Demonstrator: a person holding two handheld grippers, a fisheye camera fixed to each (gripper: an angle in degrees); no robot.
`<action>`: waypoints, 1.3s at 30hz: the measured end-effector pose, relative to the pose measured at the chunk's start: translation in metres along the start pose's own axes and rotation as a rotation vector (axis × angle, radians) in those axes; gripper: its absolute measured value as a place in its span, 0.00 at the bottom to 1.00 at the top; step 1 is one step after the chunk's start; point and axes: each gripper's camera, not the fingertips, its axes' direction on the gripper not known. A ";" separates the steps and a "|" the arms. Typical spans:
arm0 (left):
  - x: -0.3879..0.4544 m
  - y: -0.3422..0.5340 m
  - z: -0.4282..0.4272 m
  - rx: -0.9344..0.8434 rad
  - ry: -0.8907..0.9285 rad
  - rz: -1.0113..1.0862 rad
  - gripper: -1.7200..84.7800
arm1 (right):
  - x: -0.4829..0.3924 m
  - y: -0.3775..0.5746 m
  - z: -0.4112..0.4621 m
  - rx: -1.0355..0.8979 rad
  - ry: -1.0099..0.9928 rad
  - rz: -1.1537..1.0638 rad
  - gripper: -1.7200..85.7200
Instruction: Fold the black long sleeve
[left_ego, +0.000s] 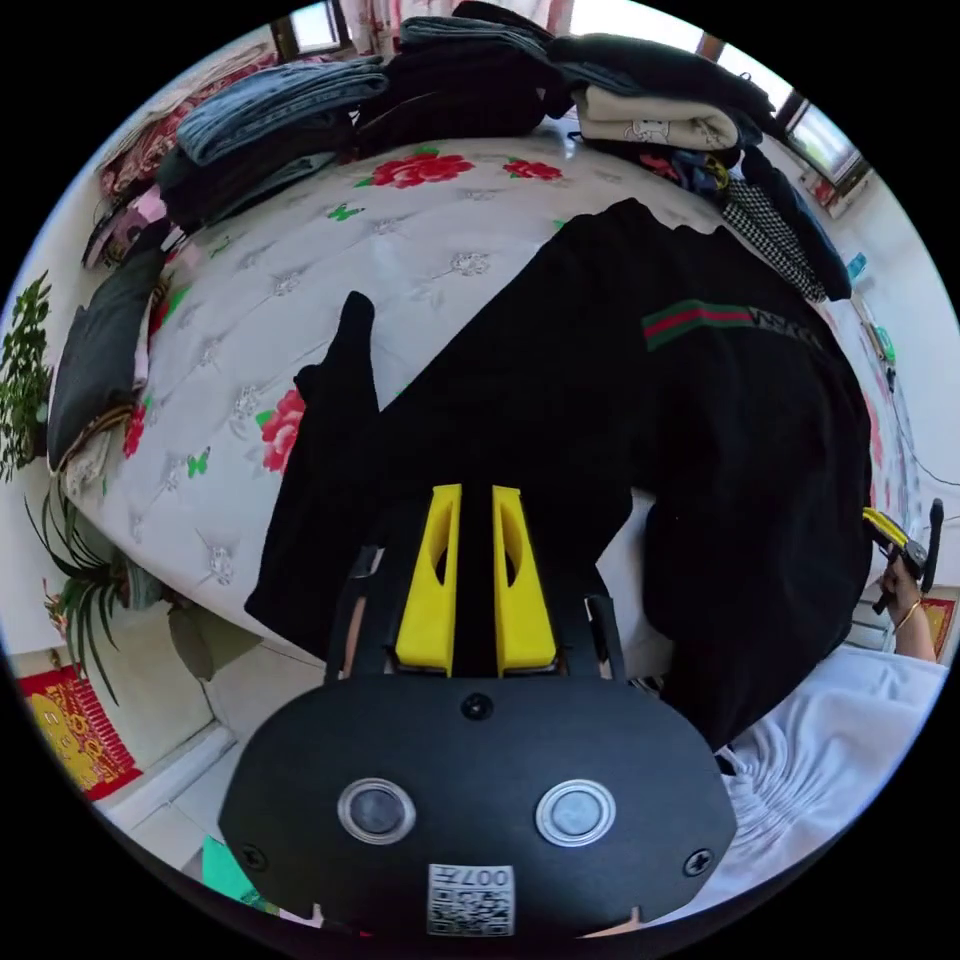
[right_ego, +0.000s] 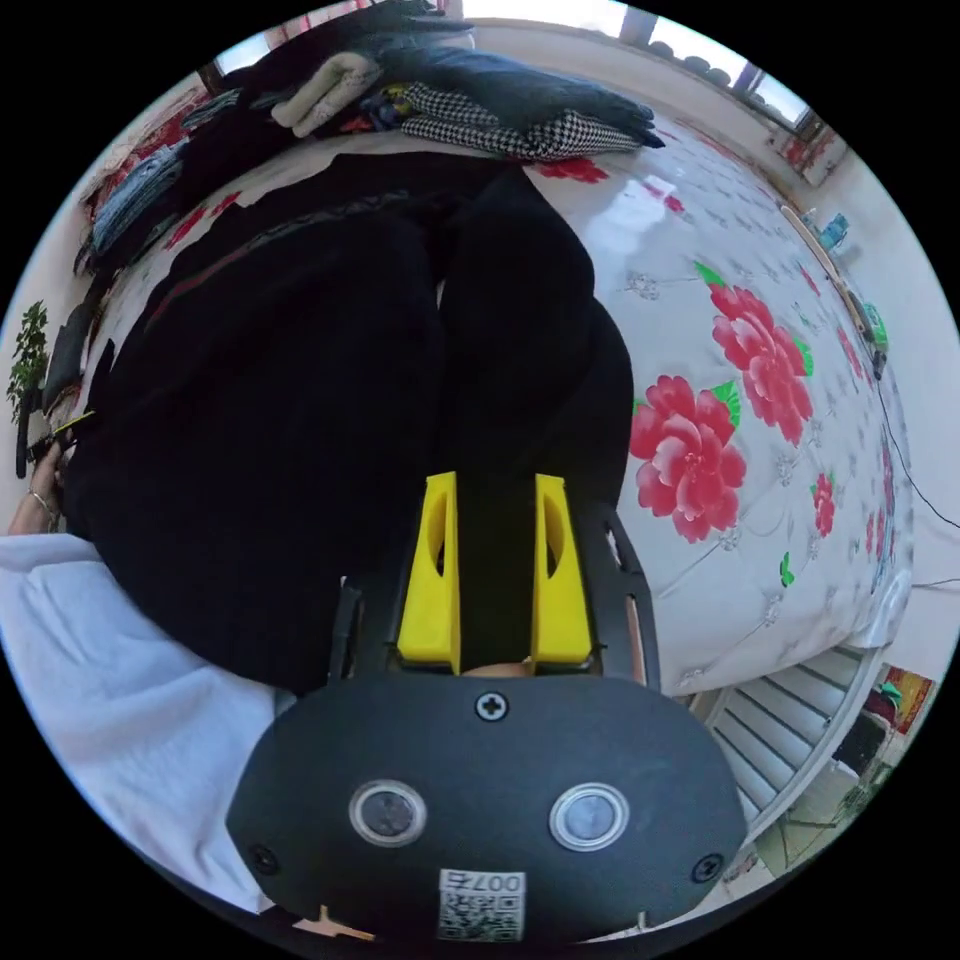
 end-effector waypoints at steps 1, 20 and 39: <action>-0.002 -0.009 0.001 -0.010 -0.019 0.013 0.04 | 0.007 -0.008 0.002 0.015 -0.012 0.032 0.11; -0.170 -0.027 -0.064 0.256 0.201 -0.285 0.09 | 0.158 -0.004 -0.073 0.287 0.002 0.299 0.06; -0.213 0.065 -0.049 0.099 0.438 -0.173 0.07 | 0.020 0.087 0.018 0.038 -0.223 -0.165 0.02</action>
